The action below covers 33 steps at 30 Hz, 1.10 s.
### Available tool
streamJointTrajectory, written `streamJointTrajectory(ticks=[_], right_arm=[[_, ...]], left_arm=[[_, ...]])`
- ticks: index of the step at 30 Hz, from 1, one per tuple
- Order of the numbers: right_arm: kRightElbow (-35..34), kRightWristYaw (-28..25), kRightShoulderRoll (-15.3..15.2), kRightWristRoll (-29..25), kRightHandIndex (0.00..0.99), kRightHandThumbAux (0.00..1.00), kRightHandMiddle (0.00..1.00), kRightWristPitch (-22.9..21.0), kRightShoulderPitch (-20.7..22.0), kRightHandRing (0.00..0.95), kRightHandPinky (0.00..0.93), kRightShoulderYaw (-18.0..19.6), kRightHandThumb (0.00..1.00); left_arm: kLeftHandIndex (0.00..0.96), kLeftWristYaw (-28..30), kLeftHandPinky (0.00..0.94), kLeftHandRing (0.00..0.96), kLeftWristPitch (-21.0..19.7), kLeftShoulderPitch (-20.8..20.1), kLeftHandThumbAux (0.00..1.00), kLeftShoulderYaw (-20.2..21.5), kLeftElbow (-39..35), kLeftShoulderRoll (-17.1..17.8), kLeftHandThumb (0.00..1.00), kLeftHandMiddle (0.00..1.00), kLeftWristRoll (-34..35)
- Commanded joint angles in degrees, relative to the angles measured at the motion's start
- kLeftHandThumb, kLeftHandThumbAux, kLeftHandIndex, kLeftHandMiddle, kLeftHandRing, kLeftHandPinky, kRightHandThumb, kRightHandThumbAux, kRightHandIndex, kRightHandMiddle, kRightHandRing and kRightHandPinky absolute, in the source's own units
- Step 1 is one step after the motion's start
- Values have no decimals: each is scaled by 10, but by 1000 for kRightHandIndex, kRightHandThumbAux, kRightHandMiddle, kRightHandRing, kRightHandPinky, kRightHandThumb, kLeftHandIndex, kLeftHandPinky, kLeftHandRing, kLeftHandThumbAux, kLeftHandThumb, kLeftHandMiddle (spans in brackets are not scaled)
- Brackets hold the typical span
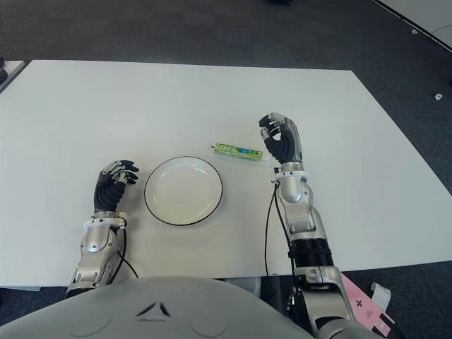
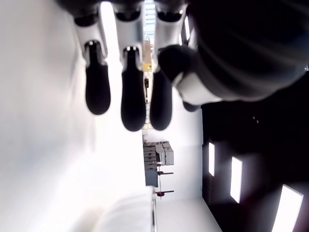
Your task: Put the toothpaste on the table into the plate.
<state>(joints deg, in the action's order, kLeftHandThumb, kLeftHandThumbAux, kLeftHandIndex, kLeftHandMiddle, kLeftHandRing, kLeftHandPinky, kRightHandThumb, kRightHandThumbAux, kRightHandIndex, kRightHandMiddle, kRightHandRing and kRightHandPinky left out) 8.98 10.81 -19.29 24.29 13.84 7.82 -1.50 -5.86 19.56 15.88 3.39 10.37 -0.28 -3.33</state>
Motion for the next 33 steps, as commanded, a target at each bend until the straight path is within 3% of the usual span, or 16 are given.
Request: streamJointTrajectory(ticks=[1,6,14,17,18,20,24,27,33], right_arm=[[29,-36,-30,14,422,729,497,14,32,560,586,-21,705],[53,-68,-47,29,419,729,520,9,68,583,589,-44,704],[120,-132,-68,29,411,727,347,27,122,345,343,-81,696],[168,-153,-77,53,406,726,271,37,155,269,271,-112,691],[179,-158,-79,60,307,694,221,39,163,227,240,-120,612],[198,-166,-82,70,219,668,177,43,177,191,213,-132,539],[245,-179,-86,97,83,600,82,50,211,116,179,-166,491],[291,-189,-86,118,27,520,27,58,240,40,62,-193,499],[363,-195,-83,134,2,373,2,78,277,4,6,-225,505]], left_arm=[[400,0,535,554,-20,7,681,-4,15,-5,832,483,1],[401,-2,538,557,-22,9,681,-3,13,-9,833,485,1],[401,-6,537,558,-22,12,681,-4,10,-10,833,486,-6],[402,-4,537,557,-18,13,681,-4,13,-9,833,485,-6],[402,-3,537,557,-18,13,681,-4,13,-8,833,486,-5],[402,-3,537,557,-18,14,681,-4,12,-9,833,486,-6],[407,-6,534,554,-20,17,680,-4,10,-10,834,481,-7],[406,-7,534,553,-22,20,680,-4,7,-13,833,482,-6],[406,-7,534,551,-19,23,680,-3,6,-15,834,482,-4]])
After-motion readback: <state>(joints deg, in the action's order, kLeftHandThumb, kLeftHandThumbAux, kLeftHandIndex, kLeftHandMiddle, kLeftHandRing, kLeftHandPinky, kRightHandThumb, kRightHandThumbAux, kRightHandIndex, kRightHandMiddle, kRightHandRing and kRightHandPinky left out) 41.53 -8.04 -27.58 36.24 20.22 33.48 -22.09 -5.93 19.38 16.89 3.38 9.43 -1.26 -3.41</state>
